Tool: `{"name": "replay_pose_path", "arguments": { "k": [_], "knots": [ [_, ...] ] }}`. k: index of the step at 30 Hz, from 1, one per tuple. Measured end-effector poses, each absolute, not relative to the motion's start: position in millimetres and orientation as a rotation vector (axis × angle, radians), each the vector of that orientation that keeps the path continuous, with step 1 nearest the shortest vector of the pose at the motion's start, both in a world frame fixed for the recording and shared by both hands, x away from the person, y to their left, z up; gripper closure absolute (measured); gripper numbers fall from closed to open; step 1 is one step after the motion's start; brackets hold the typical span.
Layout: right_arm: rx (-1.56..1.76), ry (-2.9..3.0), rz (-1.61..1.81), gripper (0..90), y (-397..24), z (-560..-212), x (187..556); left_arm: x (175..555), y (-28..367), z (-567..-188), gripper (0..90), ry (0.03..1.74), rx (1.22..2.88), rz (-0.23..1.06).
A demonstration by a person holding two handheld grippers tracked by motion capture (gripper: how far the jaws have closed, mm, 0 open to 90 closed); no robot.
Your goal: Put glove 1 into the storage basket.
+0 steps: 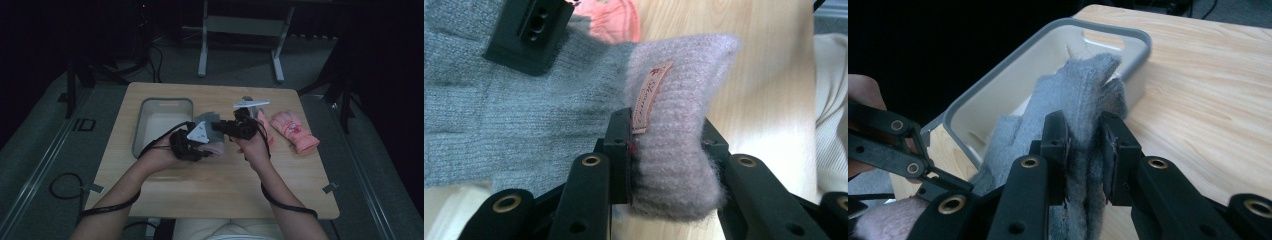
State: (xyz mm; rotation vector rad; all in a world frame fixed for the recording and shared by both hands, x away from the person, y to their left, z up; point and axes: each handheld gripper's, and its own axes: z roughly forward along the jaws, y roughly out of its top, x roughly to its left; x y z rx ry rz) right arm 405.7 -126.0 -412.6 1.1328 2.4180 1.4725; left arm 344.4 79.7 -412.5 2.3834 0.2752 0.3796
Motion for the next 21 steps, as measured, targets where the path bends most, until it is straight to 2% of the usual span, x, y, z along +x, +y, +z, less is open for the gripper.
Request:
{"name": "replay_pose_path", "arguments": {
  "k": [4,11,21],
  "knots": [
    [1.116,2.418,1.489,75.0,-105.8,-409.0,411.0,348.7,101.7,-410.2,67.1,0.261,2.41,0.428],
    [1.095,2.447,1.495,75.1,-67.0,-410.9,420.7,355.3,135.8,-413.8,67.1,0.309,2.432,0.433],
    [1.121,2.474,1.511,75.0,-16.4,-433.2,449.8,382.4,185.7,-432.4,66.8,0.308,2.497,0.425]
  ]
}}
